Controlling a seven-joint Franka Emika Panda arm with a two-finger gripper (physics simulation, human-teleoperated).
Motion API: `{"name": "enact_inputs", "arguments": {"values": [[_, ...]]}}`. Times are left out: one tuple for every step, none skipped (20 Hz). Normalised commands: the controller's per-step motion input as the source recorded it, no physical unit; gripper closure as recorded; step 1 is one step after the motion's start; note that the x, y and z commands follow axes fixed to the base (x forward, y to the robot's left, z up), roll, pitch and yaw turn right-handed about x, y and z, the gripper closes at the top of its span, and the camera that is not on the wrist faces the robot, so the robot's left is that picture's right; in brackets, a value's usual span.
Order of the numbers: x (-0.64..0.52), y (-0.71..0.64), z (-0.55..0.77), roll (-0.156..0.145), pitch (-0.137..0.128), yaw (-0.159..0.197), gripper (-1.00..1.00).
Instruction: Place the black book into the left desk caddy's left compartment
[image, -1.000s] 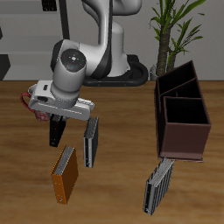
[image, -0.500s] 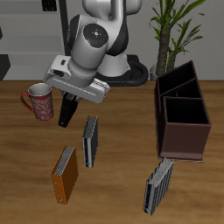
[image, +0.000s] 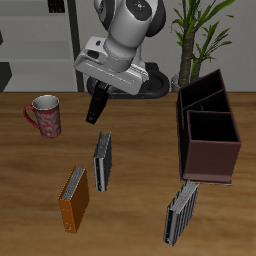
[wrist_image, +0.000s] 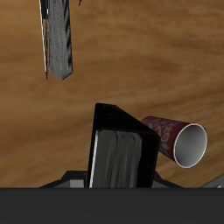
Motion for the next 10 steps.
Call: {"name": "enact_inputs", "arguments": {"values": [[-0.43,0.57,0.29,-0.003,-0.054,0.017,1.00],[-0.39,0.55,0.27,0.089,-0.027,0.025,1.00],[-0.39,0.51,0.31,0.035,-0.055,-0.011,1.00],[-0.40,0.42,0.24,-0.057,-0.049,0.018,1.00],[-0.45,0.72,0.26,0.117,-0.048,0.057,1.00],[-0.19,0.27,0.17,0.045,-0.005,0.010,1.00],[-0.42,0.43,0.26,-0.036,-0.046,-0.052,1.00],[0.06,-0.07,-0.01,0.000,0.000,0.000,1.00],[-0.81,1.24,0.57,0.157,-0.121,0.106,1.00],[-0.17,0.17,0.10,-0.031,-0.017,-0.023,1.00]]}}
